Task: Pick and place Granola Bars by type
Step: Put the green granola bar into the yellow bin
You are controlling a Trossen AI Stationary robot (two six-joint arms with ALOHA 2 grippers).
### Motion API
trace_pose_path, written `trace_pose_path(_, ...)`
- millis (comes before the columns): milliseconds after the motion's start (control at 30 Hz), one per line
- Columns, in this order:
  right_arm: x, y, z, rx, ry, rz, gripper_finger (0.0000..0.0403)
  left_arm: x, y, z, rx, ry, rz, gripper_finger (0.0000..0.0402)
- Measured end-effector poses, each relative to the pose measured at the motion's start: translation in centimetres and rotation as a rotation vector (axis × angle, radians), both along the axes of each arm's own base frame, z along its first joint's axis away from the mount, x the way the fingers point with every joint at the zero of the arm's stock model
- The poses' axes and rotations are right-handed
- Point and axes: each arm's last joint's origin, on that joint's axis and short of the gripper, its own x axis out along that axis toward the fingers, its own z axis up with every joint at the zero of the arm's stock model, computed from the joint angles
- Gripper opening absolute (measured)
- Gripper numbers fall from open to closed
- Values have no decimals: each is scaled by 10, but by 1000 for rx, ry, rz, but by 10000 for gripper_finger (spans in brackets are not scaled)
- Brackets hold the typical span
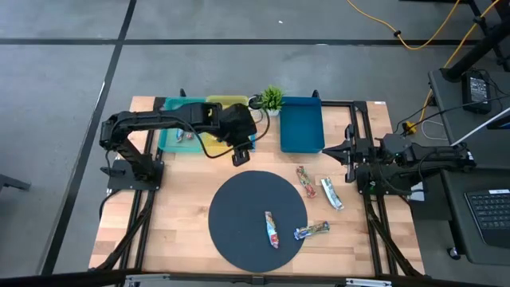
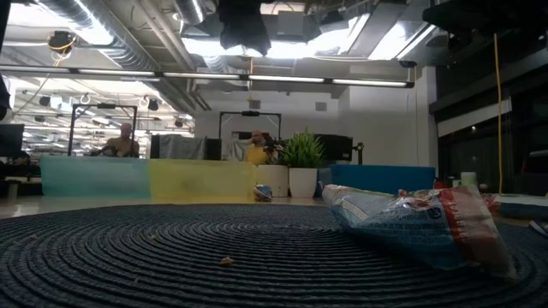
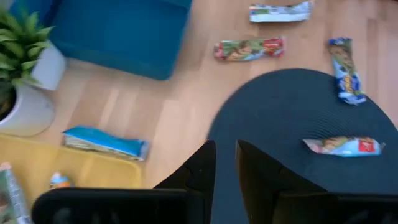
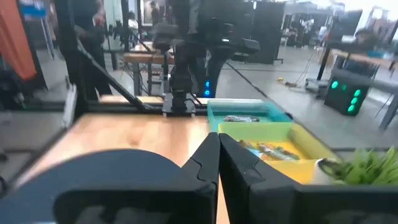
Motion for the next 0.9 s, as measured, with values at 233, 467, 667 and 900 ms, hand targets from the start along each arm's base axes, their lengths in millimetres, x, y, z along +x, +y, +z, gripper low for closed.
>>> trace_pose_path(233, 0, 0, 4, 150, -58, -1, 13, 2, -21, 0, -21, -1, -27, 57)
trace_pose_path(467, 0, 0, 4, 275, -64, -2, 13, 3, -33, 0, -13, 1, -18, 58)
trace_pose_path(667, 0, 1, -3, 293, 14, 35, 17, 3, -33, 0, 5, 3, -2, 58)
trace_pose_path(900, 7, 7, -10, 356, 224, 115, 93, 1, -30, -2, 59, 32, 42, 58)
